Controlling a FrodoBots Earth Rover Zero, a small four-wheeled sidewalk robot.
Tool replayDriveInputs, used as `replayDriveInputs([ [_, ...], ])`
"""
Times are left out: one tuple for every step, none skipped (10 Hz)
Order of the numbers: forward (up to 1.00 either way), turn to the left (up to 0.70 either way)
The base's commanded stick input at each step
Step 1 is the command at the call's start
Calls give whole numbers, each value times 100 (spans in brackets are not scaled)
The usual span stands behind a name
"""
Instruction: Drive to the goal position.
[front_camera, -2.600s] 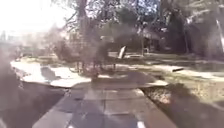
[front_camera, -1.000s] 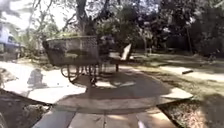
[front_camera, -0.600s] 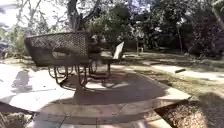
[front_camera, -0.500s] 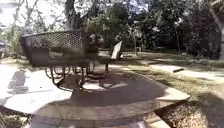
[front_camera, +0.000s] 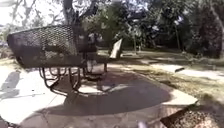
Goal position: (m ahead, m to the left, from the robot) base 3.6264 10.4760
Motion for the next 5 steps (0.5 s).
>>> replayDriveInputs([
  [50, -50],
  [50, -50],
  [50, -50],
  [50, -50],
  [50, -50],
])
